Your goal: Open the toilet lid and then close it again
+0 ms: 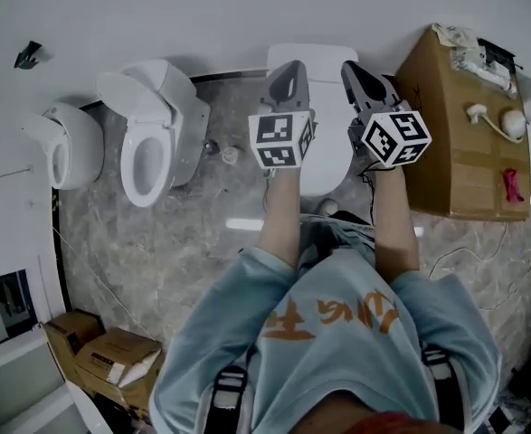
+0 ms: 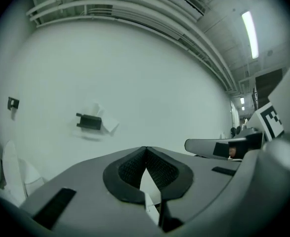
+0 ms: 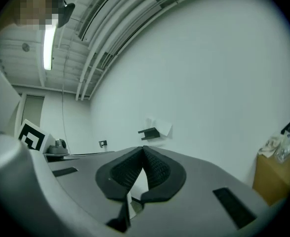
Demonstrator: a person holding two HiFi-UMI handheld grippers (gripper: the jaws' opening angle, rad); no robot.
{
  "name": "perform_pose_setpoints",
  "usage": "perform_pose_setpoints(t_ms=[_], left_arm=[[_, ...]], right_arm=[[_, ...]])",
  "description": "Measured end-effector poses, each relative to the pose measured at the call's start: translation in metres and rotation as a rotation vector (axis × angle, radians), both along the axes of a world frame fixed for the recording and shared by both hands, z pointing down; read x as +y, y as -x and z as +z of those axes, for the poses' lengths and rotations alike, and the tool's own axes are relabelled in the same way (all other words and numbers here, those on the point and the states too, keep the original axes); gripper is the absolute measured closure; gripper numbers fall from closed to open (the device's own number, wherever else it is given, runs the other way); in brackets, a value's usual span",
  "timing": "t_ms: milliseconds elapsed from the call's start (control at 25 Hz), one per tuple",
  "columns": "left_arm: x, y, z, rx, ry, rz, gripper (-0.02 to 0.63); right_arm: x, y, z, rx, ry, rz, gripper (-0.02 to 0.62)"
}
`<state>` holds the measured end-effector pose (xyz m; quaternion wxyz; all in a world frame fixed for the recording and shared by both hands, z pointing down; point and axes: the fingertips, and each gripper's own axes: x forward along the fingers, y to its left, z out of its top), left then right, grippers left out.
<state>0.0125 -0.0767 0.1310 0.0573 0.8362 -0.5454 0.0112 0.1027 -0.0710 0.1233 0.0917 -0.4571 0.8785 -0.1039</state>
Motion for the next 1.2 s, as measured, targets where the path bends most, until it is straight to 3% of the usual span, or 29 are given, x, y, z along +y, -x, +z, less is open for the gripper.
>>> perform_pose_setpoints(t_ms=[240,440,1200], left_arm=[[0.000,-0.006,-0.062,-0.087,-0.132,-0.023,0.580],[0.011,-0.002,-0.089,-0.139,-0.221,-0.071,0.580],[0.005,-0.012,-0.081,-0.144,-0.201,-0.078,0.580]], right_arm=[[-0.013,-0.021,-0.057,0.134,-0.089,0.144,0.583],[-0.005,-0.033,-0.073,0.249,-0.146,0.236,0.583],[-0.008,-0.070,-0.072,0.272,-0.171,0.255,0.583]])
